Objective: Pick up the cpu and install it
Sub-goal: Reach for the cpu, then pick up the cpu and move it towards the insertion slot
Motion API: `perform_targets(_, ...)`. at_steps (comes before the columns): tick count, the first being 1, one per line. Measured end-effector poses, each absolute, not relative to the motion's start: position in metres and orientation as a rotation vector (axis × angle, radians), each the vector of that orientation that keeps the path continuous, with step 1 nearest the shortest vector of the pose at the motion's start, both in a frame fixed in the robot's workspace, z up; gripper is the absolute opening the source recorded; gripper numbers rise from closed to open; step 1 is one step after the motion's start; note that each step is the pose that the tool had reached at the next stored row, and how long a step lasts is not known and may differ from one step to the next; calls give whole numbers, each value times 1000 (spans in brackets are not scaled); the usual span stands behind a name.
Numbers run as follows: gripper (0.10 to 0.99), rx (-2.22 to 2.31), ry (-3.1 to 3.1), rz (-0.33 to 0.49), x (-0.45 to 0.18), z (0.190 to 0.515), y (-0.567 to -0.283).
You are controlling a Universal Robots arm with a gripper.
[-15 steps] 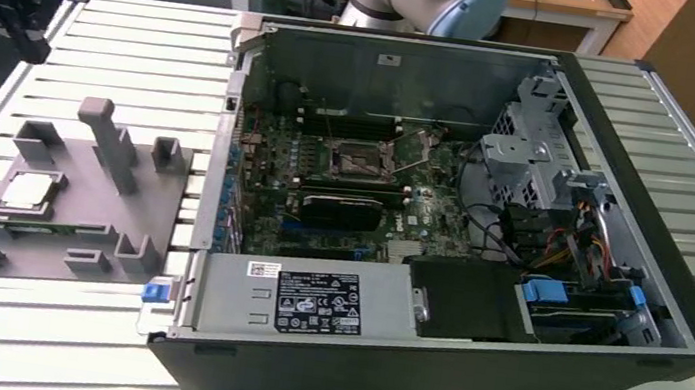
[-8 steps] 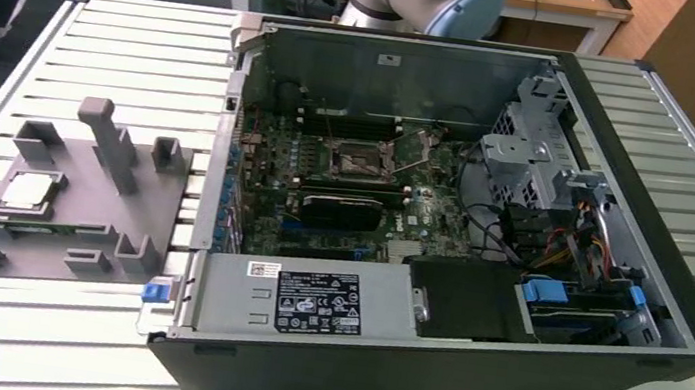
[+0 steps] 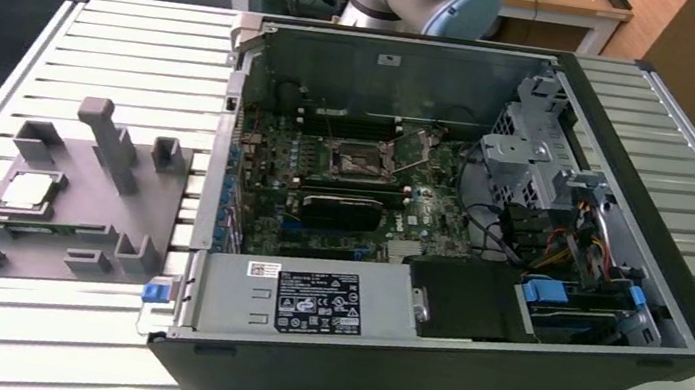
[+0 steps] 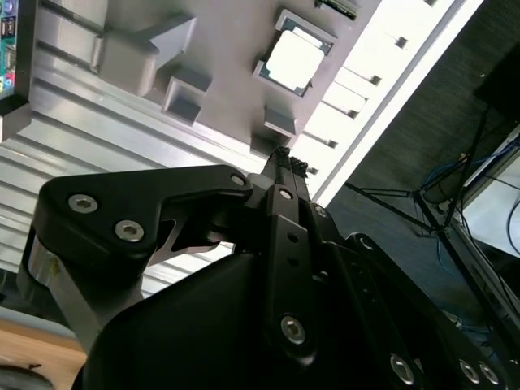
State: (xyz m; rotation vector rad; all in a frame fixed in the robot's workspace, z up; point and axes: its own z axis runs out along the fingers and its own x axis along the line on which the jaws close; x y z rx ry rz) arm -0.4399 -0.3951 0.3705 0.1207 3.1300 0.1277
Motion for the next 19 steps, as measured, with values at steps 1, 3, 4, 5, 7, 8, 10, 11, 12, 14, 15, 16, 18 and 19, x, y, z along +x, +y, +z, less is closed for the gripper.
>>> perform_targets(1,106,121,3130,128,-444,370,-395)
perform_targets(3,106,121,3130,128,-451,370,-395)
perform_targets(4,106,121,3130,128,-453,369,-395)
perform_targets(5,106,121,3130,128,-453,368,-395)
perform_targets(7,106,121,3134,128,-453,366,-396)
perform_targets(8,106,121,3136,128,-453,364,-396)
perform_targets(10,106,121,3136,128,-454,361,-398)
perform_targets(11,106,121,3136,128,-454,359,-399)
perform_targets(12,106,121,3136,128,-454,357,-400)
perform_targets(14,106,118,3140,128,-454,353,-403)
perform_targets(15,106,115,3143,127,-454,351,-405)
perform_targets(16,106,112,3146,127,-454,350,-407)
perform_targets(18,106,104,3146,127,-454,346,-410)
perform_targets(19,106,98,3146,128,-454,344,-411)
